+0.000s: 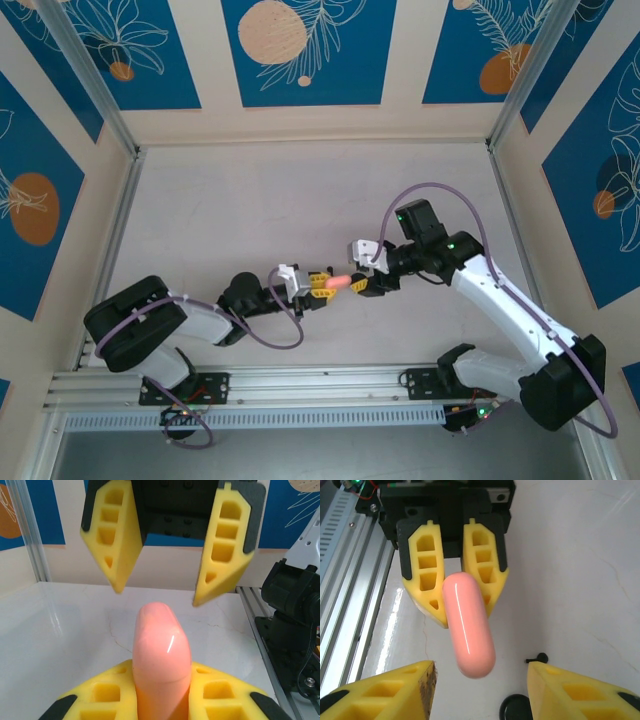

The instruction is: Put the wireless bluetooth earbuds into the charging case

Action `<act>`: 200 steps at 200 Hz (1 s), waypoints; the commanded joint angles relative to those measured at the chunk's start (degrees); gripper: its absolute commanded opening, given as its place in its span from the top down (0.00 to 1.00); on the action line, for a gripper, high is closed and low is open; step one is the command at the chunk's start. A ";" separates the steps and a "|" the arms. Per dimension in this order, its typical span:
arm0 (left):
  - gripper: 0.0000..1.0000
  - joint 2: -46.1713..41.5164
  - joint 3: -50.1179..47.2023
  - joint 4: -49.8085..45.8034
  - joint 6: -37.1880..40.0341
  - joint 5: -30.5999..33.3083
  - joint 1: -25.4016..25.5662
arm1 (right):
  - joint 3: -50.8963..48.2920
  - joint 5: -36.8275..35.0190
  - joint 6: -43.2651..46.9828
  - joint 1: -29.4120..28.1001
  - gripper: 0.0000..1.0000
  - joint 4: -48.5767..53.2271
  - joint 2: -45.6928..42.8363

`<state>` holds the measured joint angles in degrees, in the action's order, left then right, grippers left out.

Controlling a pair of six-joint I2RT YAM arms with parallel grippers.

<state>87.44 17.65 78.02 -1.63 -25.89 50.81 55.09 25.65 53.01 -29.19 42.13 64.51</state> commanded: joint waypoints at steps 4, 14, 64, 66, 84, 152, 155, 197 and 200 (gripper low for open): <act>0.91 -1.05 1.42 2.15 -0.31 -0.09 0.88 | 1.84 0.67 2.79 -1.94 0.49 0.92 1.67; 0.91 -1.12 1.47 2.05 -0.29 -0.15 0.94 | 1.93 1.09 3.05 -2.39 0.50 0.81 2.42; 0.91 -1.00 1.42 2.05 -0.39 0.06 1.05 | 2.00 2.10 3.75 -3.40 0.61 0.50 4.39; 0.91 -0.94 1.42 2.12 -0.39 0.07 1.12 | 1.96 2.05 3.76 -3.41 0.61 0.48 4.44; 0.91 -0.85 1.64 2.14 -0.39 0.10 1.05 | 1.74 2.10 3.94 -3.59 0.66 0.25 4.55; 0.79 -0.23 1.45 2.58 -0.29 1.57 1.14 | 1.66 -0.10 5.51 -3.26 0.80 0.78 4.46; 0.77 -0.22 1.31 2.60 -0.16 1.88 1.18 | 1.83 -0.08 5.66 -3.06 0.80 1.05 4.52; 0.41 0.13 -1.29 2.58 5.31 13.72 1.10 | 6.03 1.78 8.61 2.48 0.80 7.33 7.81; 0.39 0.26 -1.38 2.58 5.53 14.55 1.07 | 6.40 1.98 8.77 3.00 0.80 7.78 8.27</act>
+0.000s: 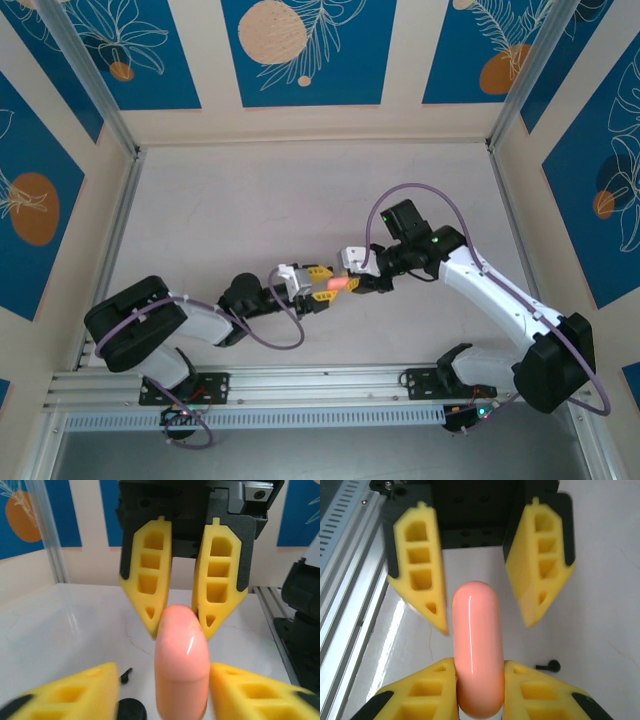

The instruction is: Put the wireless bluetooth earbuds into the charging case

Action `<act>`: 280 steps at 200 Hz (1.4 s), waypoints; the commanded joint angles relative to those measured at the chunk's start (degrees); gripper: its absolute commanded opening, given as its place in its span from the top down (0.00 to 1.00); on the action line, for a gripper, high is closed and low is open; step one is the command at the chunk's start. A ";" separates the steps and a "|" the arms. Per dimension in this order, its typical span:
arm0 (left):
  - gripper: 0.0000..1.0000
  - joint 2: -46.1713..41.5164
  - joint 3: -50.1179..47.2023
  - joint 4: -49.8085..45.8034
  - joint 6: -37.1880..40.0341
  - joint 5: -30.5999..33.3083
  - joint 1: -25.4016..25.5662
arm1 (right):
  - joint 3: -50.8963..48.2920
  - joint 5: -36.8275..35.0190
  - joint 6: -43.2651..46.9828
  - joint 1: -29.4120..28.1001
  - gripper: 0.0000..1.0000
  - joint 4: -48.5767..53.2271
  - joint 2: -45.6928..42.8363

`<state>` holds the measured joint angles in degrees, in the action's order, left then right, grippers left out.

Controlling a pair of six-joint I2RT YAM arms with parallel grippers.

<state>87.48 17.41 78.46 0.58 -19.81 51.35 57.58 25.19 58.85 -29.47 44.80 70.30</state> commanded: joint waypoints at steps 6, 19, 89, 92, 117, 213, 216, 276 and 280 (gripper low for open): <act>0.37 0.58 -1.22 2.14 3.75 9.58 0.55 | 4.75 2.54 3.52 4.24 0.80 6.08 3.50; 0.34 1.54 -1.15 2.06 3.68 12.13 0.52 | 6.51 2.00 4.03 6.02 0.80 7.80 6.03; 0.28 1.71 -0.04 -4.03 4.97 25.74 0.55 | 17.17 2.44 6.23 16.53 0.80 14.34 20.14; 0.28 1.66 0.11 -4.62 5.29 26.06 0.51 | 17.44 2.33 6.27 16.98 0.80 14.31 20.66; 0.28 0.44 2.39 -11.77 7.41 27.46 0.51 | 19.45 1.37 6.52 21.11 0.80 14.63 24.85; 0.27 3.86 12.64 -27.35 10.94 31.77 0.51 | 30.02 -5.76 10.39 30.52 0.82 17.95 43.66; 0.27 4.07 12.91 -27.57 11.08 31.80 0.50 | 30.26 -5.80 10.63 30.59 0.82 18.01 44.14; 0.27 5.46 15.84 -31.16 11.48 33.61 0.51 | 33.76 -4.98 12.86 31.47 0.82 19.50 50.11; 0.27 5.43 15.91 -31.17 11.56 33.96 0.54 | 34.01 -4.98 12.87 31.49 0.82 19.62 50.41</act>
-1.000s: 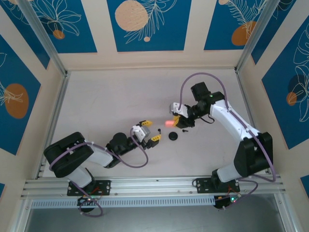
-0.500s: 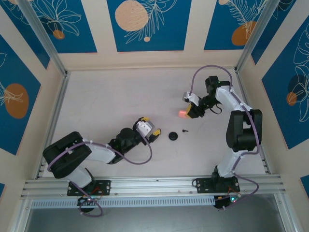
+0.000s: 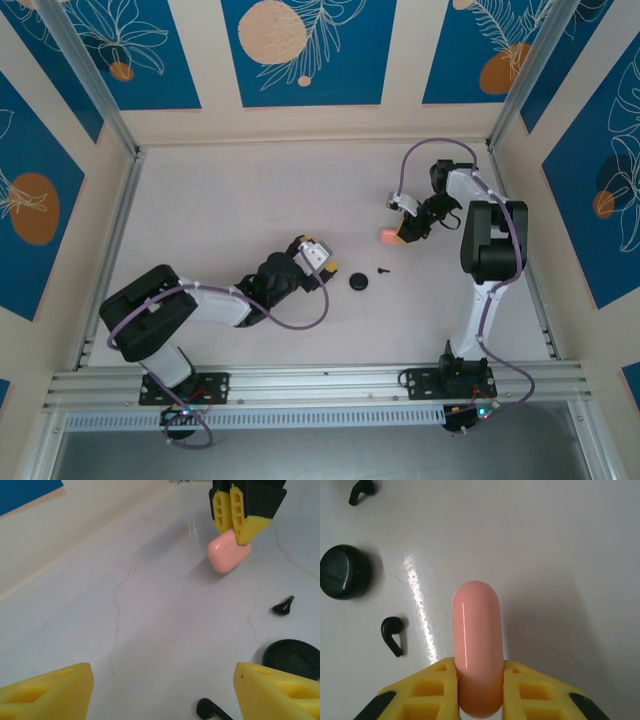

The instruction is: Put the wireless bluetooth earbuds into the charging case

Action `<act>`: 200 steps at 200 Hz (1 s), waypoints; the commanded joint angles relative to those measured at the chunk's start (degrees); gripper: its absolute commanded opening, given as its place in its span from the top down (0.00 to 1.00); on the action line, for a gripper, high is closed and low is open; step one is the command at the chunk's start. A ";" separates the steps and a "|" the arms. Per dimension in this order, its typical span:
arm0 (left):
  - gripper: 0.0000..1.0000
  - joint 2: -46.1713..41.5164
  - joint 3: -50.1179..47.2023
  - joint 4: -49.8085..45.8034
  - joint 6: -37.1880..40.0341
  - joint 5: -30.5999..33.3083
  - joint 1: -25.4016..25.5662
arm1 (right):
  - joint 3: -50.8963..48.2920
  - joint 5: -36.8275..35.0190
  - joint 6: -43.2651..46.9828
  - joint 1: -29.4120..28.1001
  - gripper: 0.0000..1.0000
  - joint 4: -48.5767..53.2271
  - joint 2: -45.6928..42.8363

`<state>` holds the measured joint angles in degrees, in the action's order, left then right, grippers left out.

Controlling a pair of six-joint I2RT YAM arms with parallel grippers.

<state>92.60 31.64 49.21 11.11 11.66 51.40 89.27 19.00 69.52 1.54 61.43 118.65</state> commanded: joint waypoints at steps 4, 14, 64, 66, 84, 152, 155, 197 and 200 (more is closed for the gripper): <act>0.27 0.30 1.71 -1.93 1.12 2.77 0.46 | 2.54 1.37 2.19 0.57 0.82 3.14 2.37; 0.27 0.27 1.81 -1.99 1.37 3.19 0.51 | 2.91 1.71 2.44 0.70 0.82 3.41 2.99; 0.27 0.75 3.29 -3.42 1.68 3.54 0.51 | 5.02 1.30 3.25 1.22 0.80 4.66 5.45; 0.27 0.79 3.33 -3.42 1.58 3.48 0.52 | 5.09 1.30 3.25 1.26 0.80 4.66 5.52; 0.27 1.04 3.81 -3.53 1.57 3.41 0.49 | 5.76 1.61 3.32 1.49 0.78 4.84 6.12; 0.27 1.94 6.21 -5.35 3.82 3.28 0.52 | 8.38 1.47 3.38 1.62 0.75 5.62 8.69; 0.27 1.97 6.26 -5.35 3.84 3.28 0.50 | 8.50 1.47 3.40 1.62 0.75 5.63 8.82; 0.27 2.83 7.28 -5.34 3.59 2.93 0.46 | 9.68 1.15 3.30 1.71 0.71 5.46 9.97; 0.27 2.94 7.34 -5.35 3.57 2.86 0.47 | 9.71 1.13 3.24 1.71 0.70 5.41 10.08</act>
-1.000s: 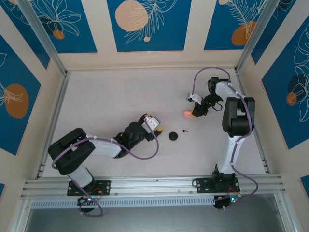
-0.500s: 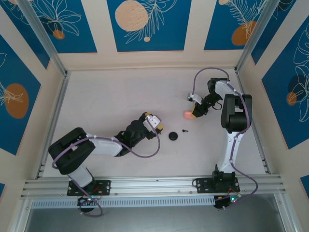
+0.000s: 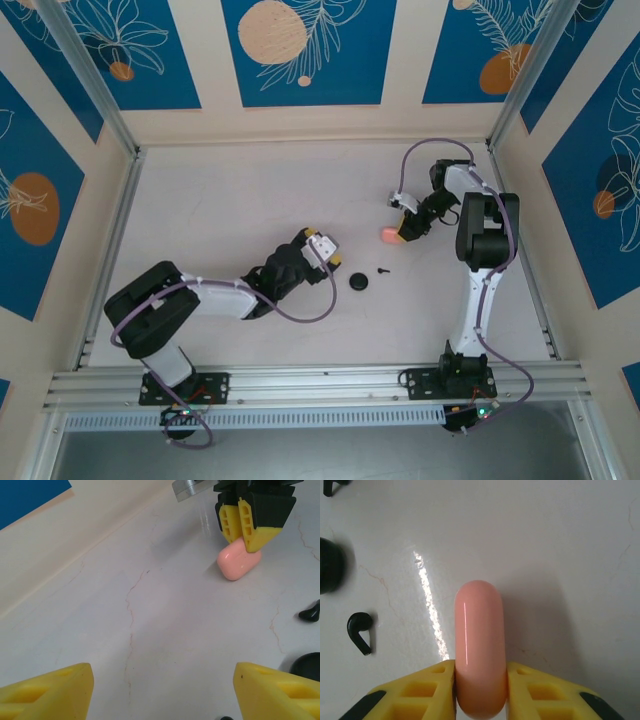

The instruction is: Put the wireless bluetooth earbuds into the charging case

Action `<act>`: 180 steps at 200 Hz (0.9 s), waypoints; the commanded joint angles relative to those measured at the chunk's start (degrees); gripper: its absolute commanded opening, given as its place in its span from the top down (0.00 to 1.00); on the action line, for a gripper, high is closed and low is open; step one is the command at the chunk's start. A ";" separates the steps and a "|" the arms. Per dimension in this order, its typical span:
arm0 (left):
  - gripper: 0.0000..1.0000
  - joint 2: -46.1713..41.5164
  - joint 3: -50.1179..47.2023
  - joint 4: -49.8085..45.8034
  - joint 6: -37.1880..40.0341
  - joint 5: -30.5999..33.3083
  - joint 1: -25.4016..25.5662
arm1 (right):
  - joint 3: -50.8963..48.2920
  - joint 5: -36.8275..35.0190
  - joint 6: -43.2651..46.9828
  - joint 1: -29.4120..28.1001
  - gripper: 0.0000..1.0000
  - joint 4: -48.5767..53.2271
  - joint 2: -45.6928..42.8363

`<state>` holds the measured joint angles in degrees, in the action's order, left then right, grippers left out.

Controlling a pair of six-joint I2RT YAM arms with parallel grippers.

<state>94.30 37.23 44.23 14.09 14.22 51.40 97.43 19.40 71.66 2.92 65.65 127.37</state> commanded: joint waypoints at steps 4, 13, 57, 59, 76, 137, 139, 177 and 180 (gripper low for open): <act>0.27 1.40 1.92 -0.37 0.55 0.34 0.48 | 1.70 0.73 1.03 0.33 0.69 1.23 1.45; 0.27 1.60 2.18 -0.35 0.50 0.16 0.46 | 1.89 0.64 0.89 0.42 0.68 1.24 1.71; 0.28 2.21 3.19 -0.46 0.35 -0.07 0.52 | 2.60 0.82 0.50 0.52 0.59 0.03 2.01; 0.28 2.20 3.26 -0.46 0.33 -0.09 0.52 | 2.66 0.82 0.50 0.51 0.59 -0.03 2.00; 0.28 2.12 3.59 -0.75 0.37 -0.23 0.55 | 3.01 0.73 0.07 0.51 0.57 -0.51 2.01; 0.28 -0.02 4.14 -3.75 -2.53 -1.12 0.64 | 2.88 1.32 -3.91 0.69 0.49 -2.46 -1.45; 0.29 -0.15 4.16 -3.85 -2.74 -1.19 0.64 | 2.80 1.34 -4.29 0.69 0.49 -2.63 -1.72; 0.32 -3.48 8.43 -16.73 -8.92 -0.69 1.33 | -1.63 3.58 -12.88 0.42 0.45 -6.49 -9.02; 0.32 -3.75 9.08 -18.27 -9.53 -0.62 1.34 | -2.09 3.83 -13.77 0.35 0.45 -6.88 -9.78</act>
<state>94.06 41.34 36.18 10.13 13.76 51.51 97.91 19.53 65.23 3.14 61.06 125.25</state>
